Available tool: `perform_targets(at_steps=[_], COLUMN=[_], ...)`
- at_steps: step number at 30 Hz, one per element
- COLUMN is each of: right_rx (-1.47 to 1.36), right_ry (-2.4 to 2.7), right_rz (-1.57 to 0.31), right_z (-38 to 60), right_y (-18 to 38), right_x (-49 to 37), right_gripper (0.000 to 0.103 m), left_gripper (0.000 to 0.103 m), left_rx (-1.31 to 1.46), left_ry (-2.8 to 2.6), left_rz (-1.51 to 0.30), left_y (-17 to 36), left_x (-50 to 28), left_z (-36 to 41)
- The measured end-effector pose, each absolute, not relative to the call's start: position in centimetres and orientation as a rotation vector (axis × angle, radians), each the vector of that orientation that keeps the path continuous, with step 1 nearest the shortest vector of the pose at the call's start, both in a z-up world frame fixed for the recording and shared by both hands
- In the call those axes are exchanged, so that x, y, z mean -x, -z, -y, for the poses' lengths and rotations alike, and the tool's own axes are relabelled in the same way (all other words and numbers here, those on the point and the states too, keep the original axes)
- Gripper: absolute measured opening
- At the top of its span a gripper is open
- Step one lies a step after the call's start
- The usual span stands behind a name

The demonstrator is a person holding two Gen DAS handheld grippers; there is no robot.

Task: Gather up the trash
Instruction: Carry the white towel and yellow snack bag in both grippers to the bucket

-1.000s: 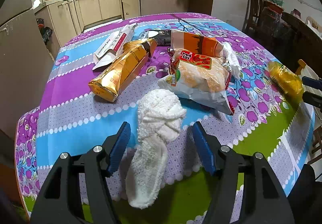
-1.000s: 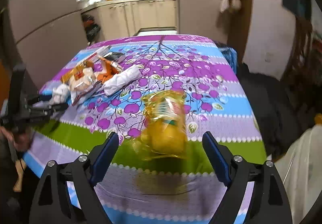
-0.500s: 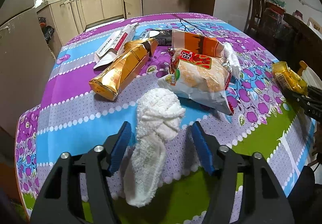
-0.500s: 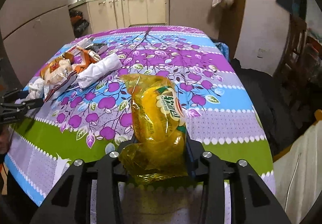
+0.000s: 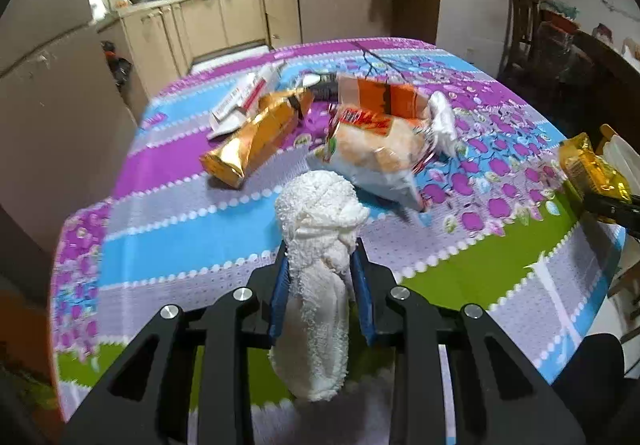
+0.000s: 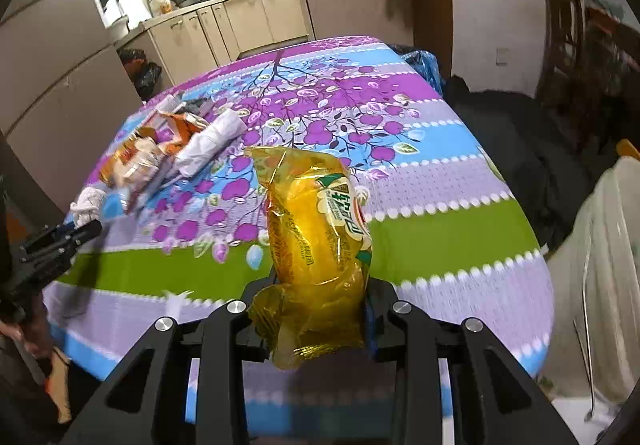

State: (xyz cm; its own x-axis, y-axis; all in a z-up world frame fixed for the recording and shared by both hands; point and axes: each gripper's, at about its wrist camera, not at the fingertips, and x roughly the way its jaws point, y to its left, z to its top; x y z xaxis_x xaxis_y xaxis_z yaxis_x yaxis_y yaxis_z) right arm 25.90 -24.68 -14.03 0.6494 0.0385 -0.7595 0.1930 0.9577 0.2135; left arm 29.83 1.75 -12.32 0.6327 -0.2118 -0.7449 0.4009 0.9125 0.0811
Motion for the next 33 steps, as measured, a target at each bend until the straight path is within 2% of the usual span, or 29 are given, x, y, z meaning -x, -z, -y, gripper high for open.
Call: perform_targets(at_steps=[13,33], right_rx=[-0.266,-0.281], right_ry=[0.067,0.342], right_rz=[-0.875,-0.827], right_z=[24.4,38.4], right_y=[9.6,3.2], right_x=[-21.6,-14.6], right_gripper=[0.034,0.034], left_gripper=[0.028,0.028], left_rx=[-0.348,-0.512], left_ry=[0.361,0.622], left_rz=[-0.749,-0.629], left_y=[8.0,4.1], left_x=[-25.7,-22.8], left_z=[6.3,23.4])
